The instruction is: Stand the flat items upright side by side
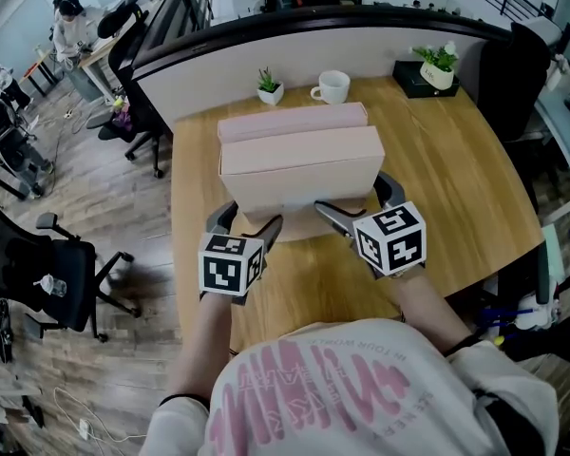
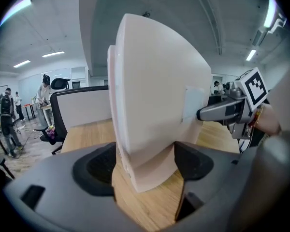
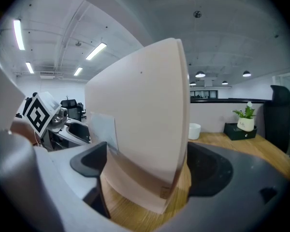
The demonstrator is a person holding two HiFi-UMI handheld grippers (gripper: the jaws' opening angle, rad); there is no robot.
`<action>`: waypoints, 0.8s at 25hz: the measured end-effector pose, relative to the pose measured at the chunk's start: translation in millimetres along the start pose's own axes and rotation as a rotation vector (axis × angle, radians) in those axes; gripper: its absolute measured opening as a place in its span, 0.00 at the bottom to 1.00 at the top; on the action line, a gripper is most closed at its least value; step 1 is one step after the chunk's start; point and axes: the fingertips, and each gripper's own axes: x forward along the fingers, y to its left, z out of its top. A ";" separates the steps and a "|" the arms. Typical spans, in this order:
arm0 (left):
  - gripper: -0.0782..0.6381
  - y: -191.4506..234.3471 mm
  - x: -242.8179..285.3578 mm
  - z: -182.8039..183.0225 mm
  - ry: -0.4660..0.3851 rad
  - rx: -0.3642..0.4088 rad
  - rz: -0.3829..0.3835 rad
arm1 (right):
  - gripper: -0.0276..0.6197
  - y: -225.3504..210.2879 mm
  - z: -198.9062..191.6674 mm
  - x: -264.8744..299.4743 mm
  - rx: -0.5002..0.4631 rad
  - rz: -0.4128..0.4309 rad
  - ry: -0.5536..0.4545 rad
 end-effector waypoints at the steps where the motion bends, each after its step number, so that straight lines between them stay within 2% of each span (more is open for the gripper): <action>1: 0.64 2.3 -1.3 1.0 -0.004 0.002 0.006 | 0.84 -0.7 0.7 0.8 0.001 0.000 -0.001; 7: 0.64 14.5 -11.7 5.0 -0.030 -0.012 0.026 | 0.84 -0.9 1.5 1.7 -0.001 -0.002 0.001; 13: 0.63 13.2 -18.9 14.1 -0.062 -0.011 -0.003 | 0.84 -5.3 0.6 -2.8 0.026 -0.027 0.006; 17: 0.63 15.6 -26.3 20.1 -0.074 0.011 -0.026 | 0.86 -13.8 0.7 -11.7 0.069 -0.083 0.001; 20: 0.62 20.8 -32.8 25.0 -0.093 0.009 -0.050 | 0.86 -23.2 1.1 -22.6 0.137 -0.151 -0.024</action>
